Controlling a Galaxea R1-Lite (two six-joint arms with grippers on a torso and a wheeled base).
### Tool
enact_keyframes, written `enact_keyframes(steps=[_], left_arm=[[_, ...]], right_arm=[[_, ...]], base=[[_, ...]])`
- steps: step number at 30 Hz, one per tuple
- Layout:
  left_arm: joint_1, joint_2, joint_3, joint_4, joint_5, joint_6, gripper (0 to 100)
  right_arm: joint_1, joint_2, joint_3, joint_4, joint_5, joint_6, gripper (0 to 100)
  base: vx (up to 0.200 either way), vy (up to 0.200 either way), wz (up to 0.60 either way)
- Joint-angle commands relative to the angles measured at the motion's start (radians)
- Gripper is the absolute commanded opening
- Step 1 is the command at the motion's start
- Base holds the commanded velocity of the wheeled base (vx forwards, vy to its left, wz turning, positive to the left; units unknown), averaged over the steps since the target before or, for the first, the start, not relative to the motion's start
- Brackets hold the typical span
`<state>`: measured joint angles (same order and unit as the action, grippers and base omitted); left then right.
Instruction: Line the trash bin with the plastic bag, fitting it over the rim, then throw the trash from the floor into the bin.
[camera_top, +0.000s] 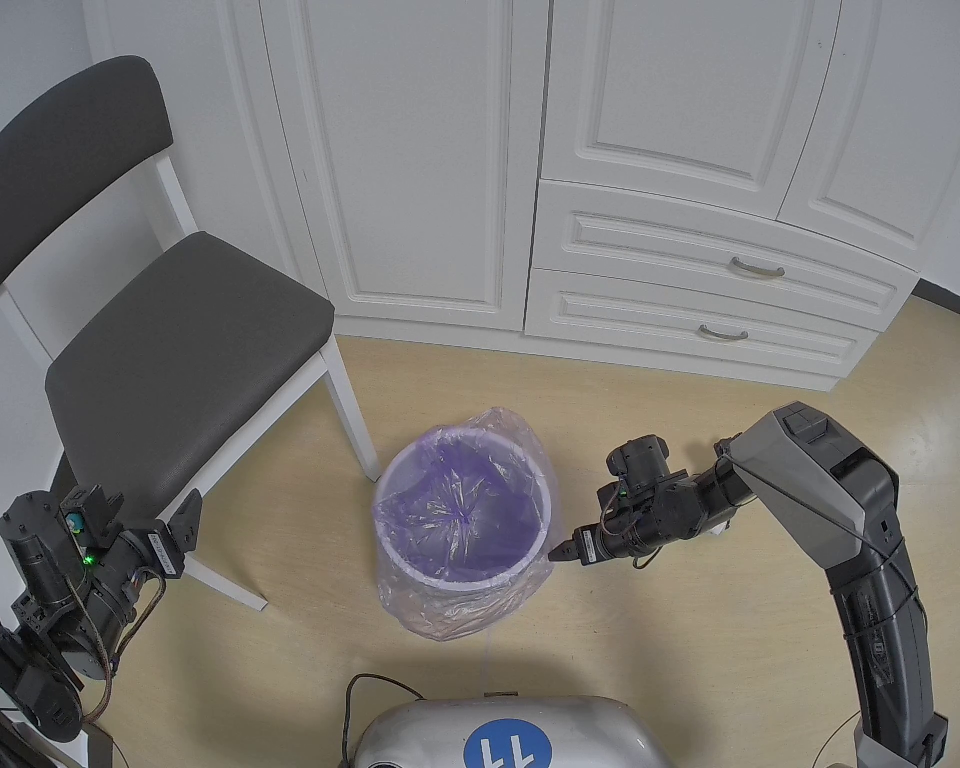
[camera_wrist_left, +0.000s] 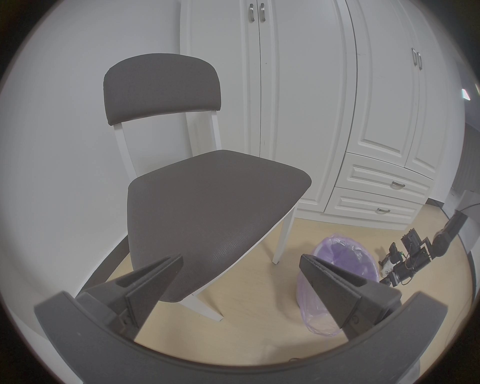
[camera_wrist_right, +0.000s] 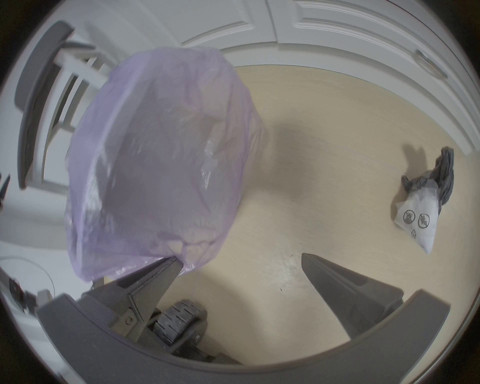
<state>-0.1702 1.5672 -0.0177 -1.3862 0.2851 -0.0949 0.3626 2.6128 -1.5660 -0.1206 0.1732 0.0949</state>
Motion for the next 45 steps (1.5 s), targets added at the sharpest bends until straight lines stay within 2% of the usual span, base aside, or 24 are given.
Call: enact_keyframes(steps=[1, 4, 10, 17, 21, 32, 37, 42, 45], left_arm=[[0.0, -0.004, 0.018, -0.001, 0.0, 0.0, 100], [0.0, -0.007, 0.018, -0.001, 0.002, 0.0, 100], [0.001, -0.006, 0.018, 0.001, 0.002, 0.0, 100], [0.0, -0.007, 0.018, 0.001, 0.002, 0.0, 100], [0.005, -0.007, 0.018, -0.001, 0.002, 0.0, 100], [0.005, -0.006, 0.018, -0.001, 0.002, 0.0, 100], [0.003, -0.013, 0.018, -0.002, 0.002, 0.0, 100], [-0.006, -0.061, 0.018, -0.002, -0.001, 0.069, 100], [-0.012, -0.108, 0.018, 0.006, -0.012, 0.104, 100]], right_arm=[[0.007, 0.055, -0.083, 0.003, -0.021, 0.075, 100], [0.004, 0.066, -0.112, 0.013, -0.021, 0.091, 100], [0.003, 0.09, -0.212, 0.138, -0.031, 0.138, 100], [-0.002, 0.119, -0.298, 0.226, -0.07, 0.141, 100], [-0.004, 0.185, -0.388, 0.233, -0.176, 0.158, 100], [-0.014, 0.197, -0.408, 0.251, -0.184, 0.152, 100], [-0.017, 0.116, -0.315, 0.248, -0.166, 0.129, 100], [-0.036, -0.016, -0.14, 0.213, -0.008, 0.098, 100], [-0.036, -0.048, -0.059, 0.164, -0.003, 0.06, 100]], base=[[0.0, 0.0, 0.0], [0.0, 0.0, 0.0], [0.0, 0.0, 0.0], [0.0, 0.0, 0.0], [0.0, 0.0, 0.0], [0.0, 0.0, 0.0], [0.0, 0.0, 0.0], [0.0, 0.0, 0.0], [0.0, 0.0, 0.0]])
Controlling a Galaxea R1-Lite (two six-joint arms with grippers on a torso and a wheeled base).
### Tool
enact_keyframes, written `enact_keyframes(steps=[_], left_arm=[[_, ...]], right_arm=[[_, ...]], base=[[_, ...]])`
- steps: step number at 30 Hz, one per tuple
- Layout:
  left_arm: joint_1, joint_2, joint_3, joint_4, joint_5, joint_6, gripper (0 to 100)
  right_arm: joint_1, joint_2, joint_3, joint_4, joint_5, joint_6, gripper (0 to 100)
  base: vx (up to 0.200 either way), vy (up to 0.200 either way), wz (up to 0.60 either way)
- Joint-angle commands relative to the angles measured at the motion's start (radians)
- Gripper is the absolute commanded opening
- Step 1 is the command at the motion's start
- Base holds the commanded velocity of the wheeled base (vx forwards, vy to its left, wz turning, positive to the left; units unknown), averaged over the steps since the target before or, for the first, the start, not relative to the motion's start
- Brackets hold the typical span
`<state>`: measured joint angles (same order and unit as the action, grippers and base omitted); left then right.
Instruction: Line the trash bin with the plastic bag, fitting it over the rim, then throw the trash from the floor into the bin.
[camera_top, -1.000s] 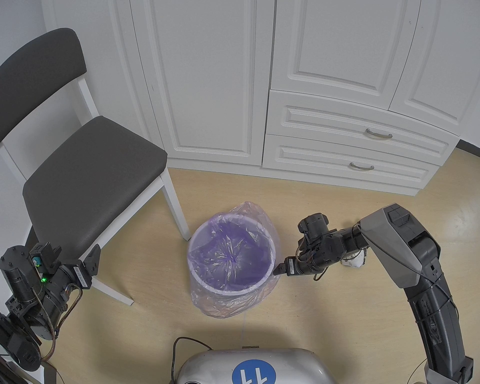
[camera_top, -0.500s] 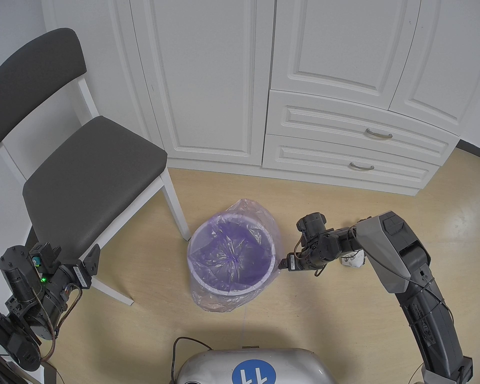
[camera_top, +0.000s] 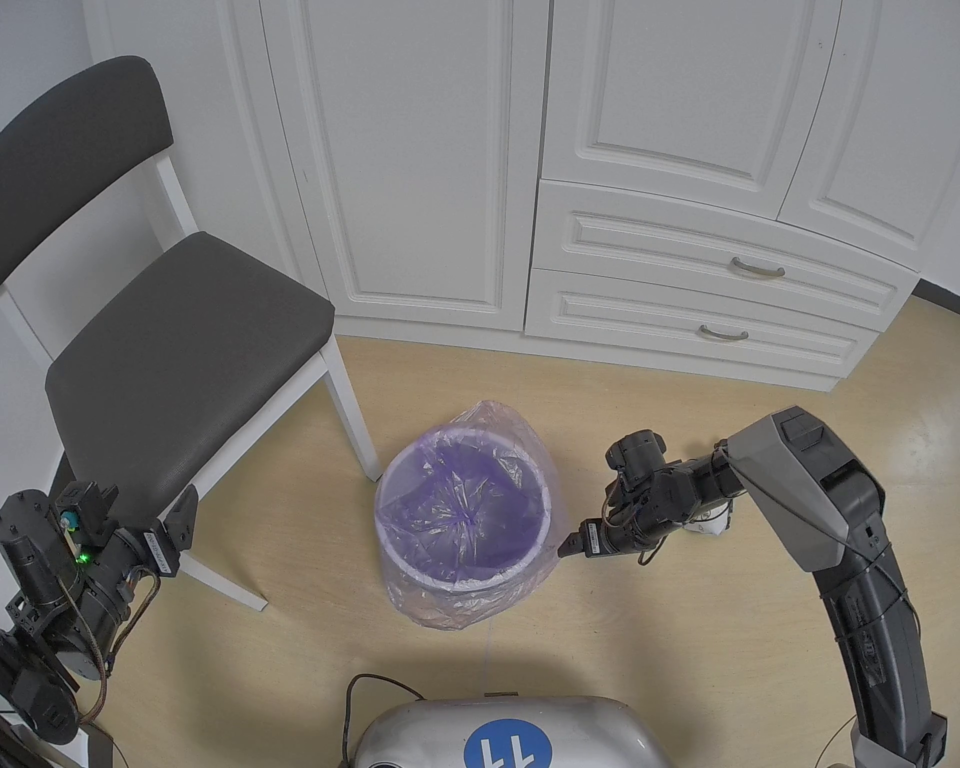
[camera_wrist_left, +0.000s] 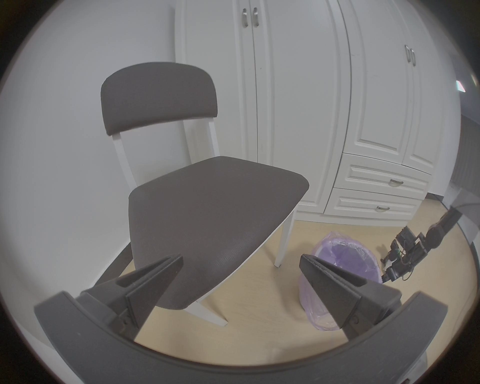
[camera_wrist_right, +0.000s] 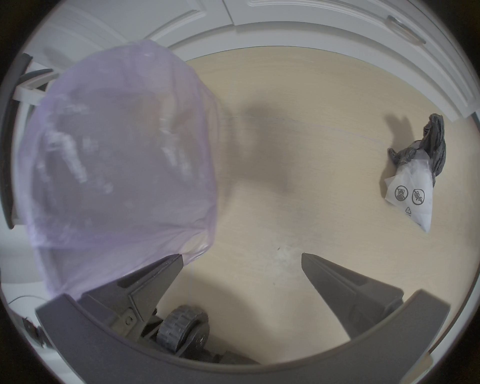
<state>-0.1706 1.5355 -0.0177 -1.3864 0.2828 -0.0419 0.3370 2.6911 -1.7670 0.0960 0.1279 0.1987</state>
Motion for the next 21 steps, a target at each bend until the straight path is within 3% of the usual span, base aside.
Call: enact_keyframes(steps=[1, 8, 10, 11, 14, 16, 17, 21], left_arm=[[-0.015, -0.094, 0.018, 0.006, -0.011, 0.057, 100], [-0.078, -0.144, 0.018, 0.012, -0.014, 0.134, 100], [-0.115, -0.156, 0.018, 0.02, -0.014, 0.14, 100], [-0.176, -0.158, 0.018, 0.03, -0.016, 0.139, 100], [-0.219, -0.144, 0.018, 0.041, -0.03, 0.139, 100], [-0.236, -0.127, 0.012, 0.044, -0.088, 0.14, 100], [-0.237, -0.107, 0.002, 0.038, -0.162, 0.14, 100], [-0.225, -0.063, -0.039, 0.044, -0.277, 0.139, 100]], right_arm=[[-0.015, -0.137, 0.166, -0.079, 0.042, -0.064, 100], [-0.061, -0.263, 0.296, -0.121, 0.042, -0.208, 100], [-0.064, -0.292, 0.311, -0.122, 0.044, -0.222, 100], [-0.064, -0.324, 0.324, -0.122, 0.042, -0.225, 100], [-0.064, -0.353, 0.331, -0.124, 0.042, -0.223, 100], [-0.064, -0.376, 0.337, -0.124, 0.033, -0.217, 100], [-0.062, -0.382, 0.34, -0.125, 0.022, -0.213, 100], [-0.052, -0.378, 0.365, -0.188, -0.016, -0.156, 100]], base=[[0.0, 0.0, 0.0], [0.0, 0.0, 0.0], [0.0, 0.0, 0.0], [0.0, 0.0, 0.0], [0.0, 0.0, 0.0], [0.0, 0.0, 0.0], [0.0, 0.0, 0.0], [0.0, 0.0, 0.0]])
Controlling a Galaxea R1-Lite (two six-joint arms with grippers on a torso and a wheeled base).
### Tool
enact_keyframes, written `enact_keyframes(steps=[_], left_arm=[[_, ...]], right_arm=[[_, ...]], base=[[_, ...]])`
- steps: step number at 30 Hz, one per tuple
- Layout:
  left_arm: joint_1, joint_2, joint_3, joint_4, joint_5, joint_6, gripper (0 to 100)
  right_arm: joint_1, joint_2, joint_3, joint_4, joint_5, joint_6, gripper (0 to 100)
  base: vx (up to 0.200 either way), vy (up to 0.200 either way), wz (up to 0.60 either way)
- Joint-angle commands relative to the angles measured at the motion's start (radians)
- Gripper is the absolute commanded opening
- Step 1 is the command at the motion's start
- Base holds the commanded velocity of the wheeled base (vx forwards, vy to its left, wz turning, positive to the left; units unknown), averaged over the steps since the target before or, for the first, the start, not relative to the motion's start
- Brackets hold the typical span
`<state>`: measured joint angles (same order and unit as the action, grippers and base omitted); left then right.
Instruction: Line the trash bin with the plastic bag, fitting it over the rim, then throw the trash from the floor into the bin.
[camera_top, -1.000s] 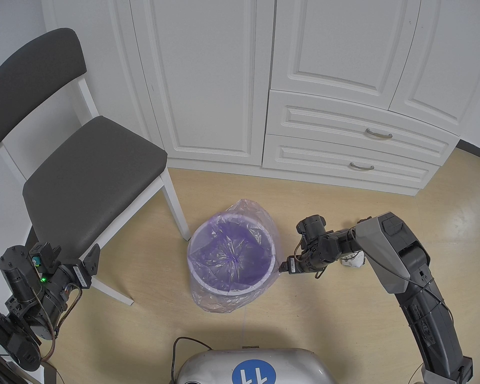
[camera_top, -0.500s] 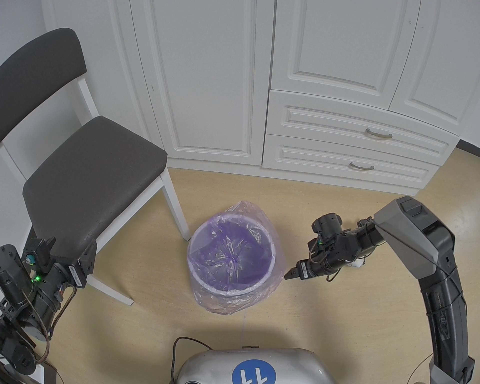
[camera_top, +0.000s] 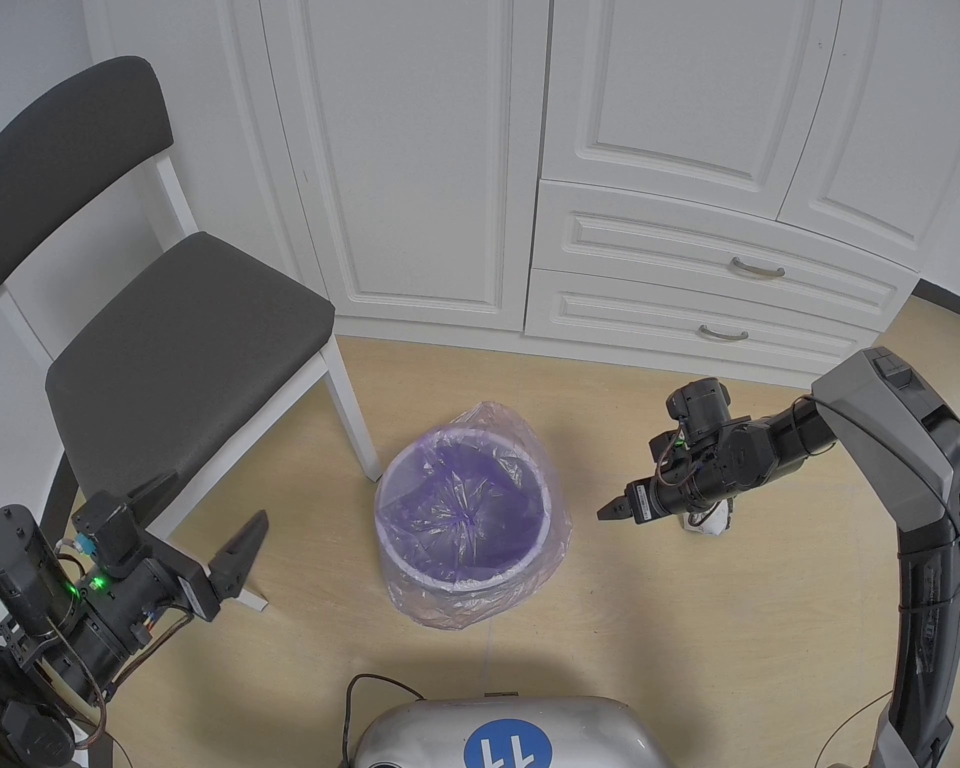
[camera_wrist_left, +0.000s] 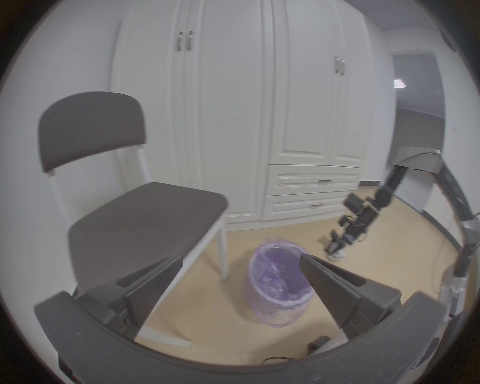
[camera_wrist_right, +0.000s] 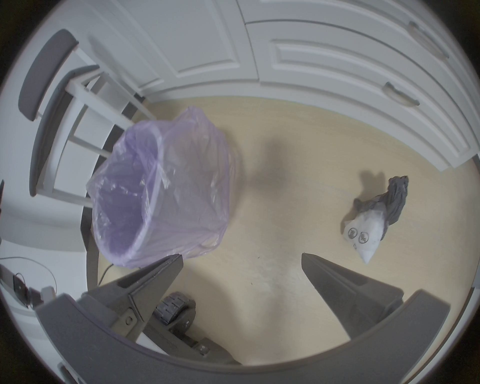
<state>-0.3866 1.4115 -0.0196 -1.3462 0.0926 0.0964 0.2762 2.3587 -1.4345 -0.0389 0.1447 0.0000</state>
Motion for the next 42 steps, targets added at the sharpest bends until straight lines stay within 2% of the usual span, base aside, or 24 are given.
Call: enact_keyframes(steps=[1, 5, 9, 10, 12, 15, 19, 25, 32, 42], left_arm=[[-0.005, 0.092, -0.049, 0.005, -0.105, 0.0, 100], [0.002, 0.241, -0.069, -0.014, -0.114, 0.042, 100], [-0.002, 0.327, -0.071, -0.068, -0.116, 0.078, 100], [-0.003, 0.383, -0.06, -0.151, -0.116, 0.075, 100], [0.0, 0.419, -0.056, -0.202, -0.114, 0.072, 100], [0.006, 0.42, -0.059, -0.188, -0.114, 0.048, 100], [0.005, 0.389, -0.054, -0.188, -0.116, -0.003, 100], [0.015, 0.357, -0.069, -0.188, -0.117, -0.024, 100], [0.081, 0.271, -0.056, -0.186, -0.123, -0.03, 100], [0.087, 0.261, -0.056, -0.186, -0.148, -0.043, 100]], right_arm=[[0.015, -0.036, 0.043, -0.108, -0.04, 0.069, 100], [0.057, 0.017, 0.085, -0.305, -0.047, 0.166, 100], [0.075, 0.086, 0.078, -0.407, -0.054, 0.221, 100], [0.083, 0.114, 0.071, -0.452, -0.057, 0.249, 100], [0.097, 0.132, 0.068, -0.501, -0.056, 0.284, 100], [0.117, 0.166, 0.051, -0.582, -0.057, 0.344, 100], [0.127, 0.208, 0.046, -0.661, -0.056, 0.38, 100], [0.129, 0.26, 0.017, -0.657, -0.056, 0.38, 100], [0.126, 0.295, -0.007, -0.654, -0.059, 0.382, 100], [0.121, 0.266, -0.001, -0.659, -0.059, 0.383, 100]], base=[[0.0, 0.0, 0.0], [0.0, 0.0, 0.0], [0.0, 0.0, 0.0], [0.0, 0.0, 0.0], [0.0, 0.0, 0.0], [0.0, 0.0, 0.0], [0.0, 0.0, 0.0], [0.0, 0.0, 0.0], [0.0, 0.0, 0.0], [0.0, 0.0, 0.0]])
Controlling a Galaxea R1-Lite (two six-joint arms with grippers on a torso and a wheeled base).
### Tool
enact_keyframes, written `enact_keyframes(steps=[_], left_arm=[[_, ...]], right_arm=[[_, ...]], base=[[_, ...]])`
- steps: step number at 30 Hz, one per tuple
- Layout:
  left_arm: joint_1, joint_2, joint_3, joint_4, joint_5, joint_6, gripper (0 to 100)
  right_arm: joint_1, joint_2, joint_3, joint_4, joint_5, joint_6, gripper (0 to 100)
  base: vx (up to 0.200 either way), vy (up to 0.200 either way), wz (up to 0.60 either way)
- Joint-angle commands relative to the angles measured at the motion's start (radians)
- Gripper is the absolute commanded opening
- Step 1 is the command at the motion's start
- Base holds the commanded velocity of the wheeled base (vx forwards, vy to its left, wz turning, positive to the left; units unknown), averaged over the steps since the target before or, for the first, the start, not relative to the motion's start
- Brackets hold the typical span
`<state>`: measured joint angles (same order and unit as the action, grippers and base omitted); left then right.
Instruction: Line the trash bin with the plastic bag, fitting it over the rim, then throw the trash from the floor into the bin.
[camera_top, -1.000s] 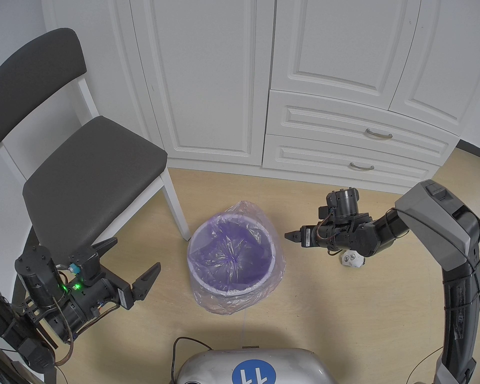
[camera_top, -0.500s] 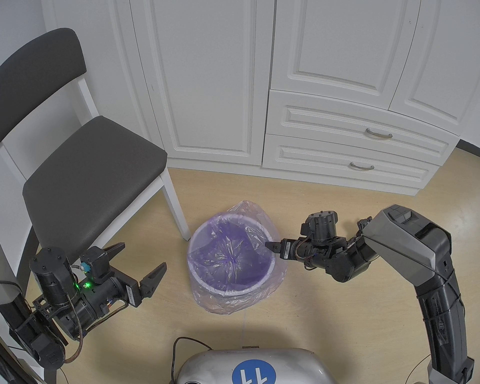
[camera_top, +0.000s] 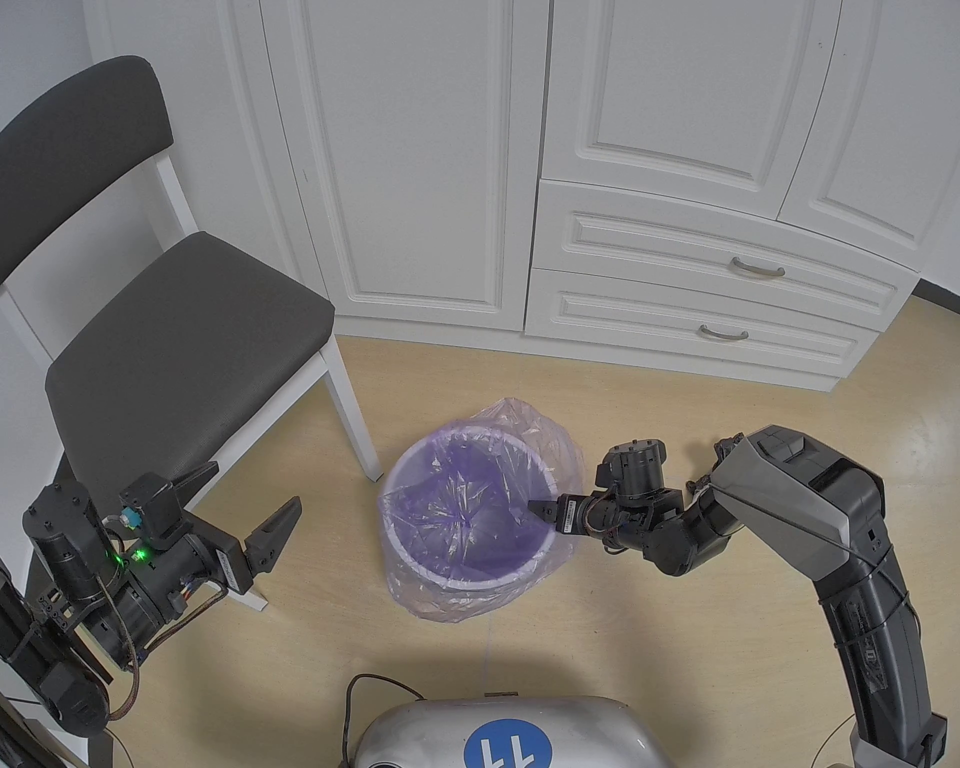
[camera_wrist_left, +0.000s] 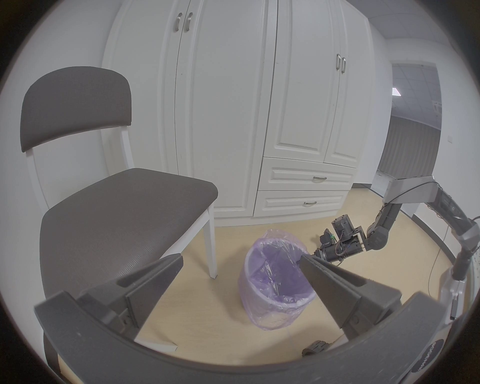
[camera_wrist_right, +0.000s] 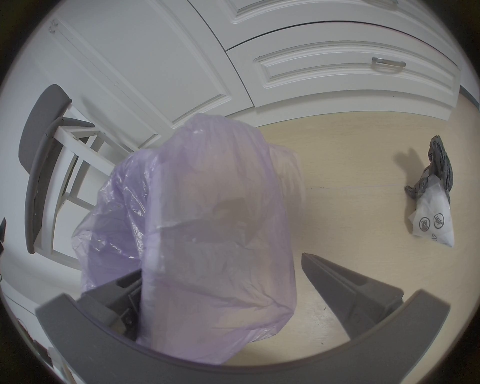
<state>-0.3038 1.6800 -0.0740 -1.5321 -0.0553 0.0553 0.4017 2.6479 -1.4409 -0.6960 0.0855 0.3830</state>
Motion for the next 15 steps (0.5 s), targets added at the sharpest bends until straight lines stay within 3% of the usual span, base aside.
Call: enact_keyframes(steps=[1, 15], left_arm=[[0.005, -0.006, -0.001, 0.0, -0.001, -0.002, 100], [0.034, -0.006, -0.009, 0.0, -0.001, -0.008, 100]], right_arm=[[-0.006, -0.036, 0.01, -0.002, 0.0, 0.001, 100], [-0.067, -0.144, 0.022, -0.005, -0.001, 0.001, 100]], base=[[0.0, 0.0, 0.0], [0.0, 0.0, 0.0]])
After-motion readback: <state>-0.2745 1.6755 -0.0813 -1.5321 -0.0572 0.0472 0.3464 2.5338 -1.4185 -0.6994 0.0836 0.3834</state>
